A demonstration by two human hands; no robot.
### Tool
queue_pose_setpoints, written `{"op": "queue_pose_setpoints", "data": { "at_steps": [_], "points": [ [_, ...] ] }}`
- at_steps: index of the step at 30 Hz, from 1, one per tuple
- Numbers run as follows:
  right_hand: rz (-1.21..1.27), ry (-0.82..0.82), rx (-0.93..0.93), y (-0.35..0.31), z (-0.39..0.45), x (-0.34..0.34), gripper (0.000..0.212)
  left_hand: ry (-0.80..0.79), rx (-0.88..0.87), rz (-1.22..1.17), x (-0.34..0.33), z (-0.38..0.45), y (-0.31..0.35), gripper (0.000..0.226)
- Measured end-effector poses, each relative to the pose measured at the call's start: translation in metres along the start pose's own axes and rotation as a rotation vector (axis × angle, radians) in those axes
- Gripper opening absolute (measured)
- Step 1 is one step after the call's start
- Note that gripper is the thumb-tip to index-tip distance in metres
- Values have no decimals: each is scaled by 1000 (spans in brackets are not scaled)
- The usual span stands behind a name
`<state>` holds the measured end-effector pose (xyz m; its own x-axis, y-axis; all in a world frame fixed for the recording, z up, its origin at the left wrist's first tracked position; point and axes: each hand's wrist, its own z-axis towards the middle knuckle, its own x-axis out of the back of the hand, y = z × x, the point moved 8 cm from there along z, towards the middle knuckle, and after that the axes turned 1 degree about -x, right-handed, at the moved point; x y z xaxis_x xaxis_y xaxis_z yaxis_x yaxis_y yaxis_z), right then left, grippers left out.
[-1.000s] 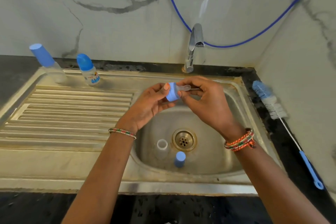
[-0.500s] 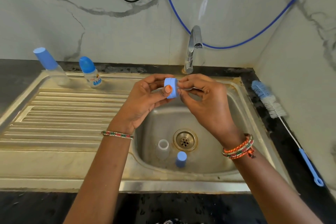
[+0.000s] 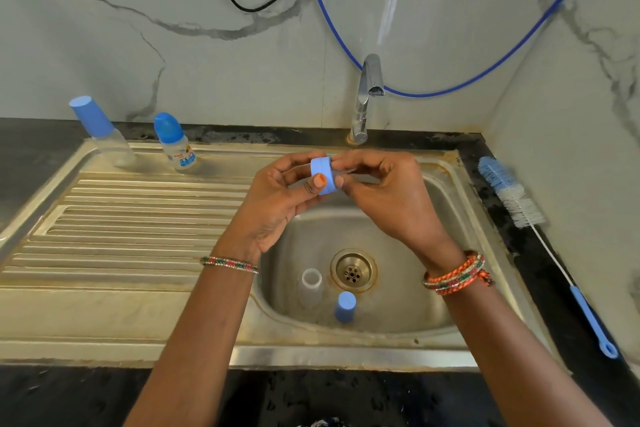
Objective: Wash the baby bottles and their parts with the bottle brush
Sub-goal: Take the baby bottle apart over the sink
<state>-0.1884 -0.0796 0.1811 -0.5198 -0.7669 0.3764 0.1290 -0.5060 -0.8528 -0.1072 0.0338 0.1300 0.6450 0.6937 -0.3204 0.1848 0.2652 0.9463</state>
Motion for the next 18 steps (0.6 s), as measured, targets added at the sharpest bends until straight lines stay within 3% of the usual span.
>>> {"op": "queue_pose_setpoints", "data": {
  "at_steps": [6, 12, 18],
  "points": [
    [2, -22, -136, 12, 6, 9, 14, 11, -9, 93, -1, 3, 3, 43],
    [306, -66, -319, 24, 0, 3, 13, 14, -58, 201, -2, -1, 10, 45],
    [292, -11, -254, 16, -4, 0, 16, 41, -77, 212, 1, -2, 9, 44]
  ]
}}
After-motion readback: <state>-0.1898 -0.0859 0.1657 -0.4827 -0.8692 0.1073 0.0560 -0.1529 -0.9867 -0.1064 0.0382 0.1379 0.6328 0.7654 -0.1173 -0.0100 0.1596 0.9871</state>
